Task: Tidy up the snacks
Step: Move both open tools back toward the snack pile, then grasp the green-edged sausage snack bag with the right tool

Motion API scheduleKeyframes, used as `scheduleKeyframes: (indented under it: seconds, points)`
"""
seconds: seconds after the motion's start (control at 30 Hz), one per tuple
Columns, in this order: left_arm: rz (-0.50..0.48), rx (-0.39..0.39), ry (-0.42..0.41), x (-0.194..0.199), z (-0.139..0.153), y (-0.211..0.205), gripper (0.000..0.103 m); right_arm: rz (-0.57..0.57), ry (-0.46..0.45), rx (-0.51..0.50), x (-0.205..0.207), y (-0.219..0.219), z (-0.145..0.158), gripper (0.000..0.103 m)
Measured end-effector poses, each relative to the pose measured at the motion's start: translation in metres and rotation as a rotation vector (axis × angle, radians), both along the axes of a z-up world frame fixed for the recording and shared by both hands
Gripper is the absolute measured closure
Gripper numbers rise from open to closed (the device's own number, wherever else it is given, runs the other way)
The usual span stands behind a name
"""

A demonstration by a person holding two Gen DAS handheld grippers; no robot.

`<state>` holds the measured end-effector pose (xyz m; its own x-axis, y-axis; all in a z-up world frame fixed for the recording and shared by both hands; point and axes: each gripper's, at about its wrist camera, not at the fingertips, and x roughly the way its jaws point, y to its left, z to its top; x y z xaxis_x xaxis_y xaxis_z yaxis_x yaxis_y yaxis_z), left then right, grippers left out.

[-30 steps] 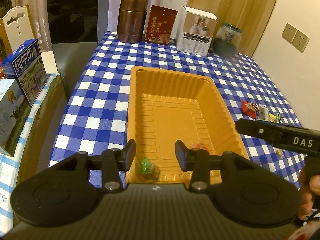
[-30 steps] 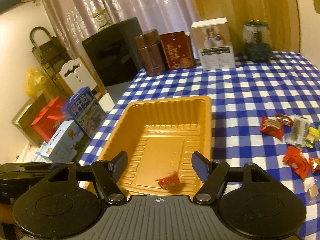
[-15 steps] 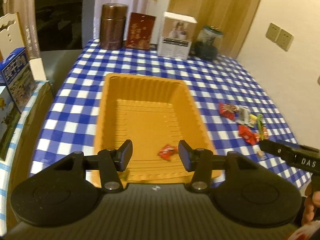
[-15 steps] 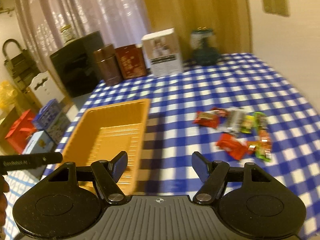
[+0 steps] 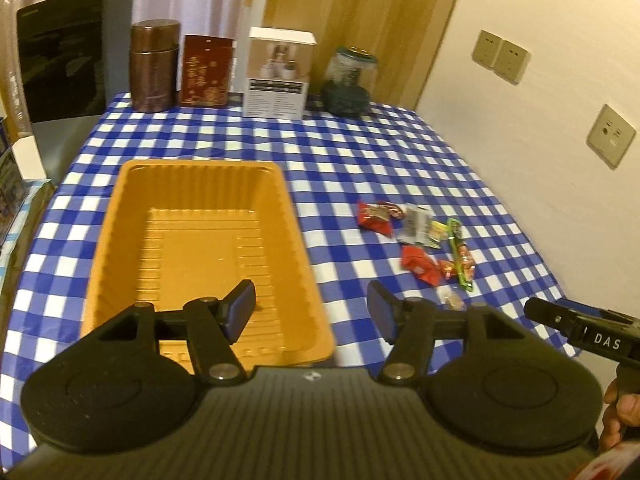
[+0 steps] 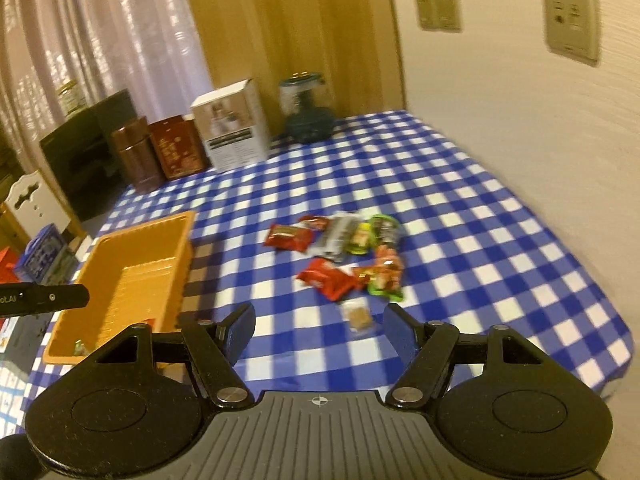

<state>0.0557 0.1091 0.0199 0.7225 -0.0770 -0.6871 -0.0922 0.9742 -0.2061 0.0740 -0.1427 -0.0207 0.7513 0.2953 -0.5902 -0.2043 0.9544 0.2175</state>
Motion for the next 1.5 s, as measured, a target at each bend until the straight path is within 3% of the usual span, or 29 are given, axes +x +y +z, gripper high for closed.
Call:
scheduleKeyframes:
  seconds: [0.57, 0.93, 1.1, 1.5]
  points:
    - [-0.091, 0.011, 0.007, 0.016, -0.001, -0.057, 0.031, -0.075, 0.006, 0.033, 0.002, -0.039, -0.002, 0.032]
    - [-0.129, 0.011, 0.027, 0.033, -0.011, -0.079, 0.029, -0.090, 0.031, 0.032, 0.010, -0.051, -0.013, 0.032]
    - [-0.145, 0.012, 0.036, 0.047, -0.018, -0.087, 0.023, -0.094, 0.042, 0.033, 0.023, -0.055, -0.020, 0.032]
    - [-0.145, 0.025, 0.071, 0.093, -0.040, -0.097, 0.022, -0.047, 0.067, 0.048, 0.081, -0.053, -0.032, 0.033]
